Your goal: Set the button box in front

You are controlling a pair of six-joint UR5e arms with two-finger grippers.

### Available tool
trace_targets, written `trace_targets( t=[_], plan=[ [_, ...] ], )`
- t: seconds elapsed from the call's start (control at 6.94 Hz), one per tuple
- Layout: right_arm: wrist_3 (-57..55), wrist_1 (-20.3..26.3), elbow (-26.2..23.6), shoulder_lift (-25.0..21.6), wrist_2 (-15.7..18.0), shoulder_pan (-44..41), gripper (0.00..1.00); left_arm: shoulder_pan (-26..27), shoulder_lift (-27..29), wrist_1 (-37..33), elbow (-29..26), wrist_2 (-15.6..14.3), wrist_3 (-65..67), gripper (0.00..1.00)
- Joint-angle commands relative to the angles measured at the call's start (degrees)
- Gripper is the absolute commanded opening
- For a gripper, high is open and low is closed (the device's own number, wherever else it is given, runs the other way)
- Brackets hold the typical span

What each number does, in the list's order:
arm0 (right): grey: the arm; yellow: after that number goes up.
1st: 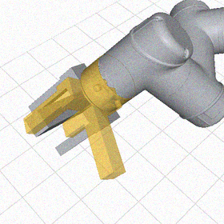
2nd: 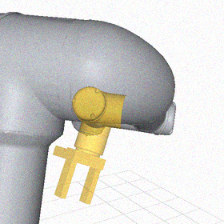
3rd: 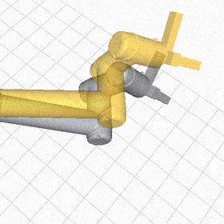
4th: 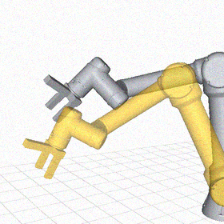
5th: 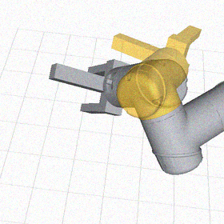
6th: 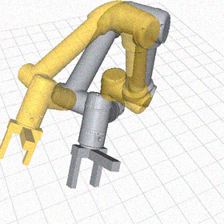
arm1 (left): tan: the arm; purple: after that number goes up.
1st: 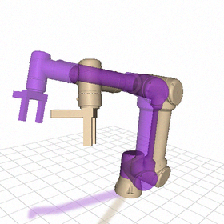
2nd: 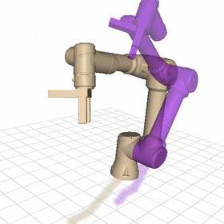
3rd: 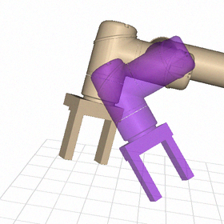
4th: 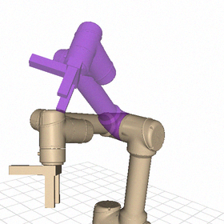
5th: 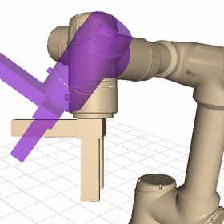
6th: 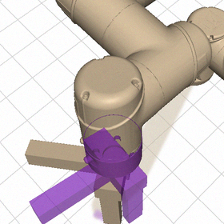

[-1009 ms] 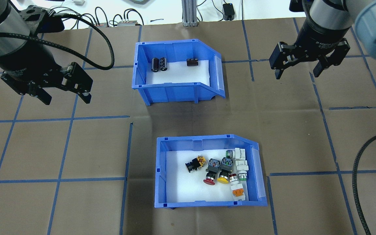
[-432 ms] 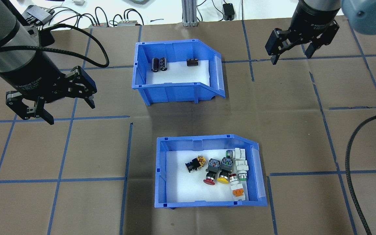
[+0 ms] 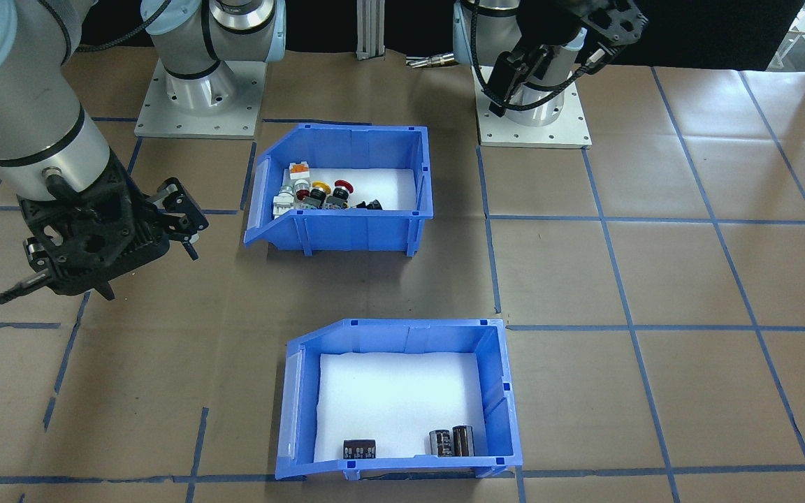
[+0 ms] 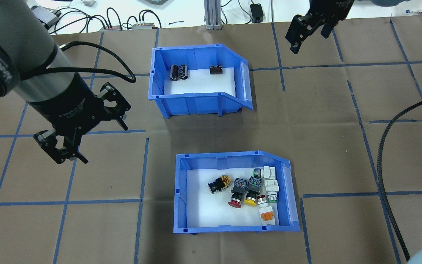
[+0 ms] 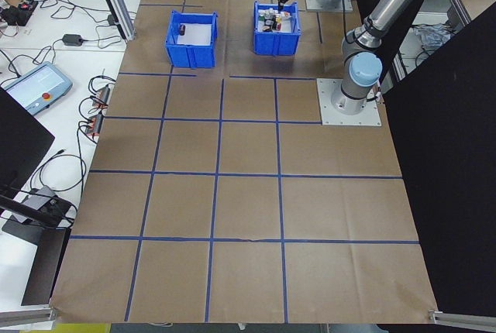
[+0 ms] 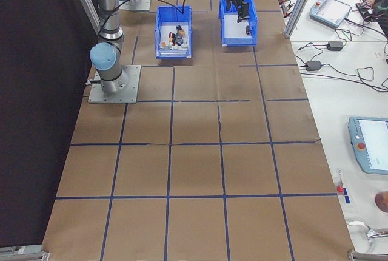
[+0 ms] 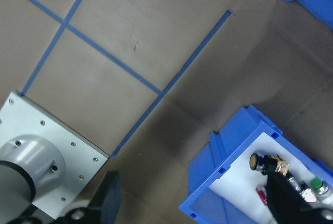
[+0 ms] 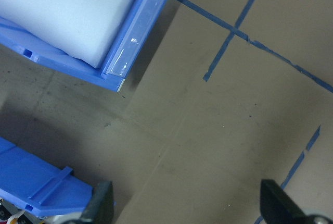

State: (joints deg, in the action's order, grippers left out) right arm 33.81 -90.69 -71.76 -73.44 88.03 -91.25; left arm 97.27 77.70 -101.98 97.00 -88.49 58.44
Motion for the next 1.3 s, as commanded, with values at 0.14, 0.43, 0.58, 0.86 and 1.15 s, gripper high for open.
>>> trace_targets(
  t=[0.14, 0.43, 0.58, 0.86, 1.15],
  plan=[
    [16.2, -0.2, 5.8, 5.6, -0.9, -6.5, 1.00, 13.4, -0.8, 2.3, 5.9, 4.2, 36.7, 1.00],
    [20.8, 0.0, 10.9, 11.3, -0.4, -12.0, 1.00, 18.6, -0.8, 14.8, 13.7, 5.3, 52.7, 1.00],
    [20.9, -0.1, 14.1, 14.9, -0.3, -15.1, 1.00, 21.7, -0.4, 21.6, 17.6, 5.3, 58.5, 1.00],
    [22.7, -2.6, 18.6, 21.6, 0.4, -21.6, 1.00, 23.7, 0.2, 34.0, 25.0, 5.4, 63.8, 1.00],
    [23.7, -4.0, 18.2, 25.0, 2.1, -26.0, 1.00, 24.1, 0.7, 38.5, 28.2, 6.6, 65.7, 1.00]
  ],
)
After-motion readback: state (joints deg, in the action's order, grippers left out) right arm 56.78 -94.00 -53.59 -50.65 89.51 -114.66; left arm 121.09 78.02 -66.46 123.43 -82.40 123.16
